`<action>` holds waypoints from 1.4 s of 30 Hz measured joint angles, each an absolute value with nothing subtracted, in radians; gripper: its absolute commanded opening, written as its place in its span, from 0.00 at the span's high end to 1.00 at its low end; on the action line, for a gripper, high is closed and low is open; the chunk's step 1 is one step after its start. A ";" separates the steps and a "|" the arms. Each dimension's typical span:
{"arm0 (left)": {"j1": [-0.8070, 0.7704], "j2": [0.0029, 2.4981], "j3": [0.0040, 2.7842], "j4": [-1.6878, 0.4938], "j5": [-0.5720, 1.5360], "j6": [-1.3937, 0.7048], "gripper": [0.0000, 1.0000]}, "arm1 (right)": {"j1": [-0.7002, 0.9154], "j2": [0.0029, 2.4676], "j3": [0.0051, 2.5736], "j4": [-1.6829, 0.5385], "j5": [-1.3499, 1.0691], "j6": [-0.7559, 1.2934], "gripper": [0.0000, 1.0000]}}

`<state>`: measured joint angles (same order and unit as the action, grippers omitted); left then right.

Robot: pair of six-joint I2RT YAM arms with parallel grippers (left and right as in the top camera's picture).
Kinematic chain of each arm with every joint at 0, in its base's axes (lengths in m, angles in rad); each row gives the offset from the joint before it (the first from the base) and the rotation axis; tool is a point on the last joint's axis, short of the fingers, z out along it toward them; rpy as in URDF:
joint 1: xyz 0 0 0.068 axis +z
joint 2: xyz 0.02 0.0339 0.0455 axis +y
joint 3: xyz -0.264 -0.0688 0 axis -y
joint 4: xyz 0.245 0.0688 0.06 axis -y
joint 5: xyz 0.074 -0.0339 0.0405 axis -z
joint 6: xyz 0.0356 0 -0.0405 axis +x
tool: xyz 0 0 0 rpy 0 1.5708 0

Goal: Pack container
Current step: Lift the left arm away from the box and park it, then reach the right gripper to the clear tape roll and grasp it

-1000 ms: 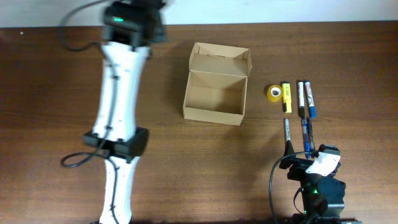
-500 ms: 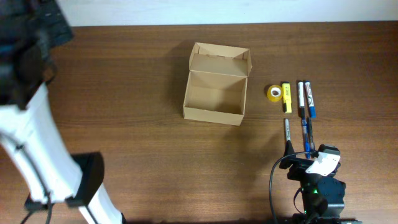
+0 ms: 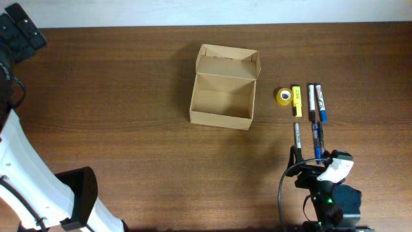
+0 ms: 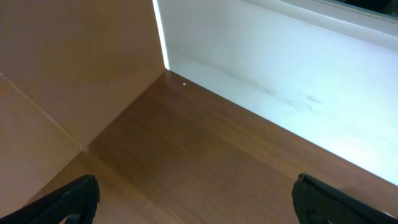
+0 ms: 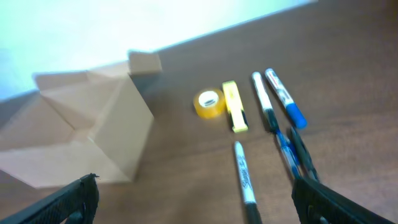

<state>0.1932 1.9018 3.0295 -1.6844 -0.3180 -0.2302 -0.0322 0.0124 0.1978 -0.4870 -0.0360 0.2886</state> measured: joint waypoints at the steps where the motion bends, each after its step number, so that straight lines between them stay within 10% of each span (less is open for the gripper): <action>1: 0.193 1.902 3.029 -1.684 -0.318 -0.230 0.00 | -0.032 0.017 0.220 -0.493 -0.038 0.292 0.01; 28: 0.193 1.902 3.029 -1.687 -0.317 -0.228 0.00 | -0.034 1.069 1.061 -1.021 -0.375 0.288 0.01; 32: 0.193 1.902 3.029 -1.687 -0.317 -0.228 0.00 | -0.034 1.154 1.061 -0.881 -0.519 0.282 0.28; 42: 0.193 1.902 3.029 -1.687 -0.317 -0.228 0.00 | -0.032 1.343 1.181 -0.949 -0.381 0.284 0.29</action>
